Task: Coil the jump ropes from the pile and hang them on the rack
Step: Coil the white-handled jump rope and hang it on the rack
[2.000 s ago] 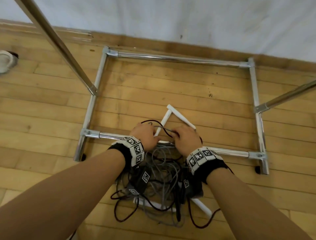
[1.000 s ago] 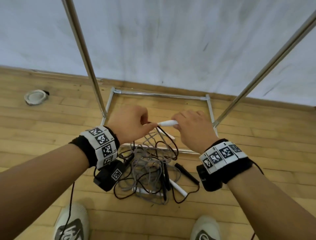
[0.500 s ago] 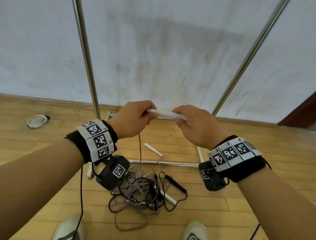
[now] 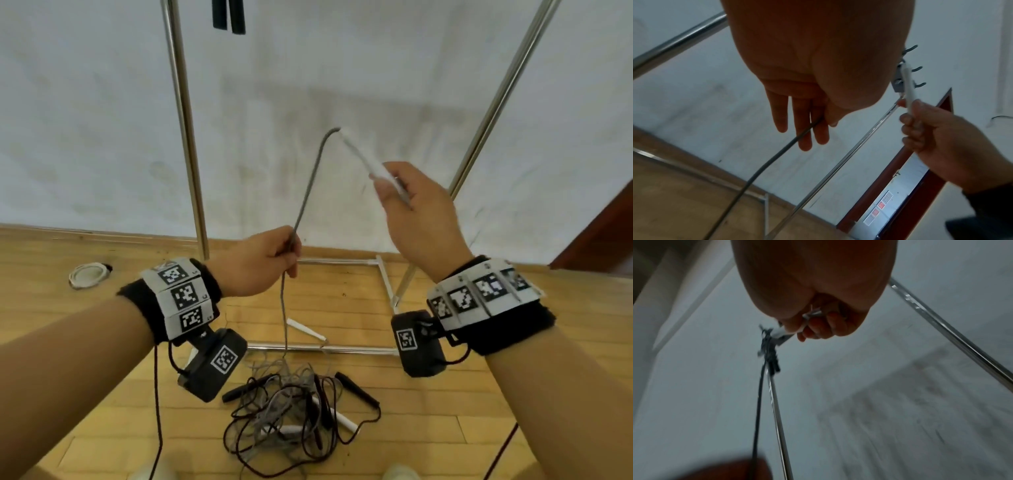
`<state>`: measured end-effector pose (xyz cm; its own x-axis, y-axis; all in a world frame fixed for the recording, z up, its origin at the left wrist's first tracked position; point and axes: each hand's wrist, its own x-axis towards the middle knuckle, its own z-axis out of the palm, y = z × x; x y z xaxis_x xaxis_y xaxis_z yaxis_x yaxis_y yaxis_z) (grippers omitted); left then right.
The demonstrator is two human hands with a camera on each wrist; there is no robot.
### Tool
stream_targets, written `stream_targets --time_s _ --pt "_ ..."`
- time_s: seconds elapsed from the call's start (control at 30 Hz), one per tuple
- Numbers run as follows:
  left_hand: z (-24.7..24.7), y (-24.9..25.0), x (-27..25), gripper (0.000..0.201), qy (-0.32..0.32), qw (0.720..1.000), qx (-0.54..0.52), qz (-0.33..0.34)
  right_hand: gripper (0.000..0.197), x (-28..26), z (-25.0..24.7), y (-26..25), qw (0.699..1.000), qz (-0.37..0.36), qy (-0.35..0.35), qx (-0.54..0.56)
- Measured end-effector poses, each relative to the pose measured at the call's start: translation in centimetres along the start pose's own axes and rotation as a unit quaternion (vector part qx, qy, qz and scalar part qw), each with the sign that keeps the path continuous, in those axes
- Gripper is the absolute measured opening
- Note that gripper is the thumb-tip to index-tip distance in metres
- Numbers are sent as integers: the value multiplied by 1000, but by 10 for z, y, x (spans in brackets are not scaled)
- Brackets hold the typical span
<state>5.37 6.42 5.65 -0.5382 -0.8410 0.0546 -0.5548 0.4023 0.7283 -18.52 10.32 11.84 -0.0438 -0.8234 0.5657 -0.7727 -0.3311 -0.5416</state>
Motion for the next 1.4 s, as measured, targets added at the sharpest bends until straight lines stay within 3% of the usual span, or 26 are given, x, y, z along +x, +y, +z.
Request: stream_targets --time_s 0.23,0.4,0.57,0.8,0.97,1.07,1.27,1.4 --pt "2 -32 -6 26 -53 996 43 -54 20 17 0 12 996 48 52 60" --pt "-7 -45 -4 28 -11 997 30 -72 13 17 6 33 994 65 70 59" --pt "-17 -29 8 29 65 996 49 -38 14 12 25 33 999 35 4 37" --pt "-12 2 18 29 88 995 28 48 26 2 61 16 989 -80 -119 -16" --pt "-15 0 21 28 113 991 -15 76 12 5 64 17 983 -107 -146 -32" --pt "-11 -15 25 27 59 996 -13 62 23 7 64 19 983 -64 -171 -28" --pt "11 -53 29 28 -96 994 42 -19 32 18 50 31 994 0 -99 53" --pt "5 -62 30 25 -111 993 14 -32 37 20 45 49 993 32 -92 71"
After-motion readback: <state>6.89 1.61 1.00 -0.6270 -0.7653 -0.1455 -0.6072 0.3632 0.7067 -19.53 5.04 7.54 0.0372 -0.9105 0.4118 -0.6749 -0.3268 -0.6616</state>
